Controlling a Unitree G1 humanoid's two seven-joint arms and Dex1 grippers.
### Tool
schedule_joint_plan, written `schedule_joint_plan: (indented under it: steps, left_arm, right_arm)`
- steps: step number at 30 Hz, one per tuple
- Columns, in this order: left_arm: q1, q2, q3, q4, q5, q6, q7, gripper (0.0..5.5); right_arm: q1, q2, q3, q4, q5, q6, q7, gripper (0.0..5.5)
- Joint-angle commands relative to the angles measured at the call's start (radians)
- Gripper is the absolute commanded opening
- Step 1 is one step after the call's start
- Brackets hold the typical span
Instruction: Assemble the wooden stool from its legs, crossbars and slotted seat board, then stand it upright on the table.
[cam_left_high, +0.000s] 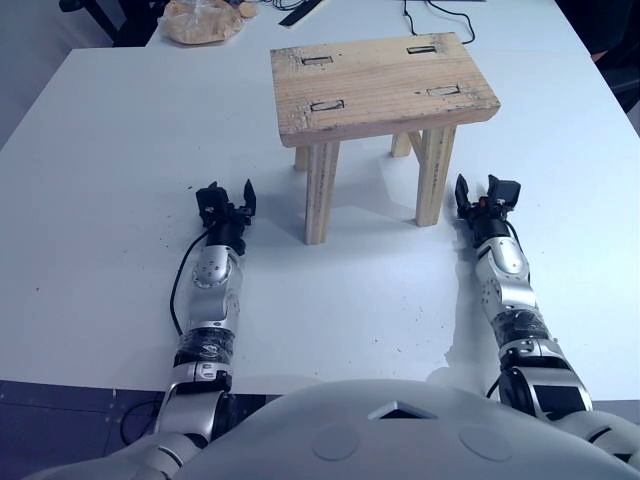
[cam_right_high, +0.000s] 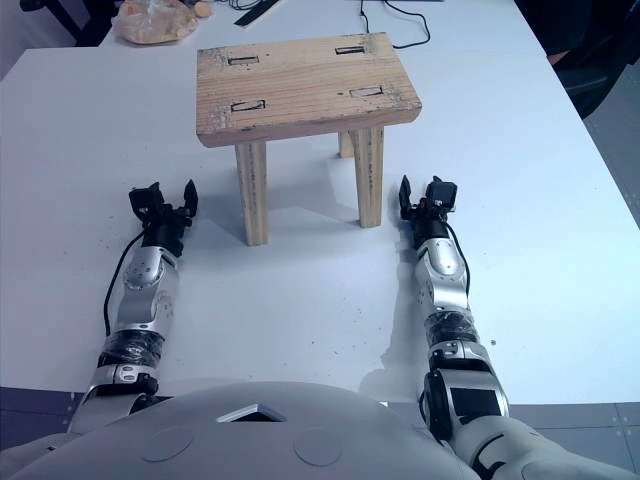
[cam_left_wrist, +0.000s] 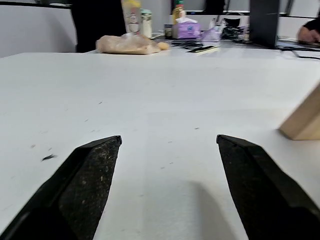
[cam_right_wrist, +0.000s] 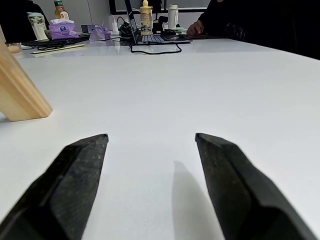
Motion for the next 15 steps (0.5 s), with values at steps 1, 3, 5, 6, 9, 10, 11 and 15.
schedule_joint_plan:
  steps: [1, 3, 5, 6, 9, 10, 11, 15]
  left_arm:
    - [-0.021, -0.013, 0.033, 0.038, 0.012, -0.009, 0.017, 3.53]
    - [-0.015, -0.022, 0.04, 0.041, 0.02, -0.017, 0.019, 3.53]
    - [-0.008, -0.035, 0.034, 0.036, 0.027, -0.024, 0.013, 3.53]
    - [-0.004, -0.04, 0.026, 0.03, 0.036, -0.028, 0.01, 3.53]
    - [0.004, -0.054, 0.008, 0.015, 0.062, -0.036, 0.015, 3.53]
    - [0.004, -0.055, 0.007, 0.018, 0.075, -0.036, 0.022, 3.53]
    - [0.004, -0.053, 0.005, 0.021, 0.09, -0.035, 0.029, 3.53]
    - [0.011, -0.053, 0.014, 0.015, 0.099, -0.037, 0.031, 3.53]
  right_arm:
    - [0.002, 0.009, -0.019, 0.054, -0.027, 0.012, 0.002, 3.2]
    - [-0.002, 0.01, -0.027, 0.065, -0.037, 0.01, 0.001, 3.2]
    - [-0.006, 0.008, -0.031, 0.076, -0.047, 0.011, -0.002, 3.2]
    - [-0.01, 0.007, -0.033, 0.078, -0.051, 0.014, -0.005, 3.2]
    - [-0.026, 0.011, -0.033, 0.073, -0.066, 0.03, -0.01, 3.2]
    - [-0.033, 0.017, -0.033, 0.063, -0.065, 0.042, -0.008, 3.2]
    - [-0.042, 0.026, -0.037, 0.049, -0.061, 0.058, -0.009, 3.2]
    - [-0.095, 0.048, -0.042, 0.022, -0.062, 0.128, -0.023, 3.2]
